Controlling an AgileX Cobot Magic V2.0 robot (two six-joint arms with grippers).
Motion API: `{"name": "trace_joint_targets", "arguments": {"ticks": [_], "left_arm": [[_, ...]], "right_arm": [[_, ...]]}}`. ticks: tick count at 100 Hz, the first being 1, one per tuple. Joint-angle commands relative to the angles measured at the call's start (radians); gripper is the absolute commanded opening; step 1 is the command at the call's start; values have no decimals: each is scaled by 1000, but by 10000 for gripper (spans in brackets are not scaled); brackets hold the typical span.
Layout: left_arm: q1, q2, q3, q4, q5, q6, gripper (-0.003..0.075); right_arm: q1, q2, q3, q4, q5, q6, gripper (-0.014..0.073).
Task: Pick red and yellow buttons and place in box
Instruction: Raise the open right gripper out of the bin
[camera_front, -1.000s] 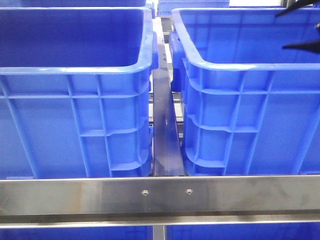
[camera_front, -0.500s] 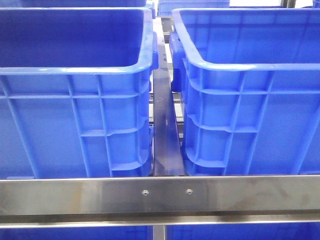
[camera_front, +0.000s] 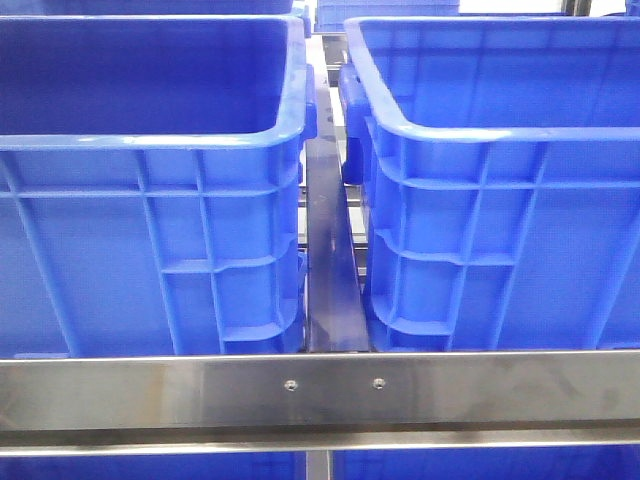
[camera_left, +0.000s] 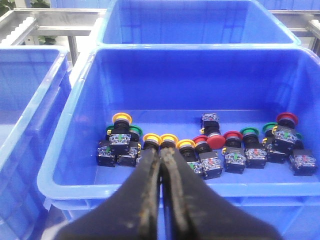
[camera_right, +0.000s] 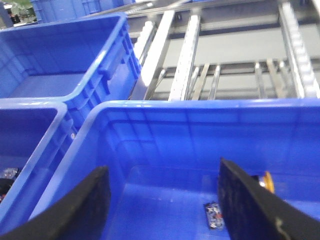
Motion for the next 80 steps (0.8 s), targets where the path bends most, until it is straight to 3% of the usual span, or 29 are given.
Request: {"name": "trace_joint_targets", "arguments": {"ticks": [1,57,69,80], "left_arm": [[1,14,-25,5,-82,-9,-19],[1,14,-25,5,-82,-9,-19],[1,14,-25,5,-82,-9,-19],[1,14,-25,5,-82,-9,-19]], "right_arm": [[1,-91,19,-32,-54,-14,486],[1,-603,332,-96,-72,-14,478],[1,-650,355,-96,-68,-14,370],[1,-654,360,-96,-61,-14,185]]}}
